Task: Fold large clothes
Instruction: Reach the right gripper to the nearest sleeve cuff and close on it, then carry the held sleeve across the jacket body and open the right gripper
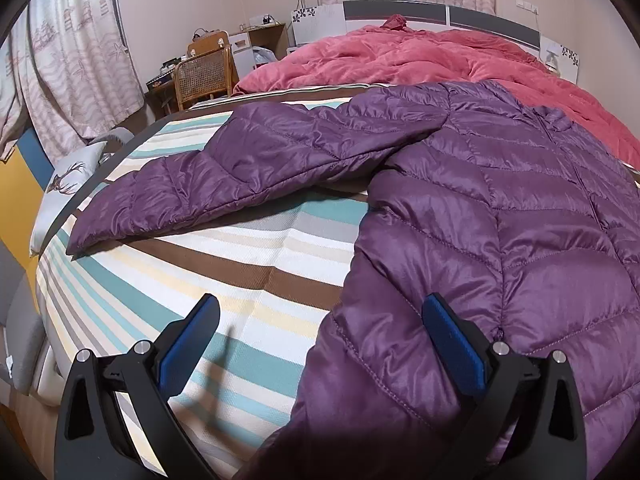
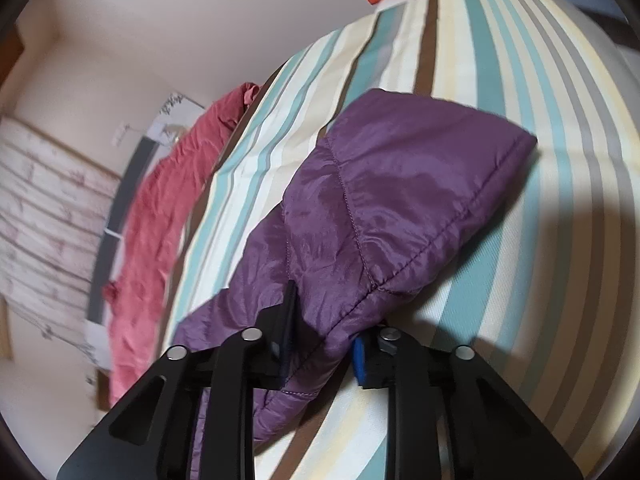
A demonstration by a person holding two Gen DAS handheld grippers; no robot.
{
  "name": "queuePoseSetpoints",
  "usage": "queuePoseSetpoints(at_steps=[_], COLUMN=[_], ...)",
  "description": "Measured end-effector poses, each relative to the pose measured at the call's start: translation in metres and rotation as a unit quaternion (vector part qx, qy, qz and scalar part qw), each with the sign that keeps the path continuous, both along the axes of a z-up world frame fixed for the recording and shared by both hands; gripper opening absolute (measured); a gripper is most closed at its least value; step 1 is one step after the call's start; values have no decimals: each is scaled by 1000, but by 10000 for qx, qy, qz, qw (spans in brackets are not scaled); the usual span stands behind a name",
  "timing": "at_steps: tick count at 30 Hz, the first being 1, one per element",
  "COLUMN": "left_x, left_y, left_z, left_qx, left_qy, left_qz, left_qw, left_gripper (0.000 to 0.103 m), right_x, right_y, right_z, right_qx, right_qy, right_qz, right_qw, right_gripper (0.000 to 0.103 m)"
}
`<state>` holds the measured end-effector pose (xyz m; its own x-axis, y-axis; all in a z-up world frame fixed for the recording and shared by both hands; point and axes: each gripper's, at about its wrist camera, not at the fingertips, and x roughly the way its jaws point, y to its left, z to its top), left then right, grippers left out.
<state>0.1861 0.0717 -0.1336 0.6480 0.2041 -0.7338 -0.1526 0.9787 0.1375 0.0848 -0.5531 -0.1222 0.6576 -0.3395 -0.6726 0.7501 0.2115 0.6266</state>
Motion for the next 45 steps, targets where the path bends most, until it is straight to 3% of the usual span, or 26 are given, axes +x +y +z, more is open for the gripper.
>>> queuePoseSetpoints(at_steps=[4,9,16,19,22,28,32,36,37,41,45], left_x=[-1,-3,-2,-2,-2,-1,-1,-1,-1,0,0], left_y=[1,4,8,7,8,14,14,14,13,13,13], left_z=[1,5,-1,-3,-4,-7,-8,-8,-8,-9,-10], left_qx=[-60,51,-50,-53,-112,-326,-372,-355,-346,-360,-421], left_qy=[0,-101,-51,-49,-30,21,34,27,21,17,28], left_qz=[30,175,176,170,173,186,183,184,185,184,184], left_qw=[10000,9998,9998,9998,9998,9993,9991,9992,9992,9992,9989], left_gripper=[101,101,101,101,101,101,101,101,101,101,101], right_x=[15,51,110,122,142,181,200,208,212,213,213], right_y=[11,42,108,133,170,255,314,356,371,410,439], right_z=[19,52,88,94,98,94,81,70,67,57,45], right_qx=[-630,-1651,-3169,-3448,-3874,-4768,-5317,-5632,-5745,-6053,-6169], right_qy=[471,1041,1597,1626,1685,1812,1898,1895,1900,1895,1913], right_qz=[250,738,1672,1958,2348,3256,3866,4324,4478,4904,5296], right_qw=[9966,9780,9198,9035,8754,7961,7293,6782,6582,5977,5499], right_gripper=[13,13,13,13,13,13,13,13,13,13,13])
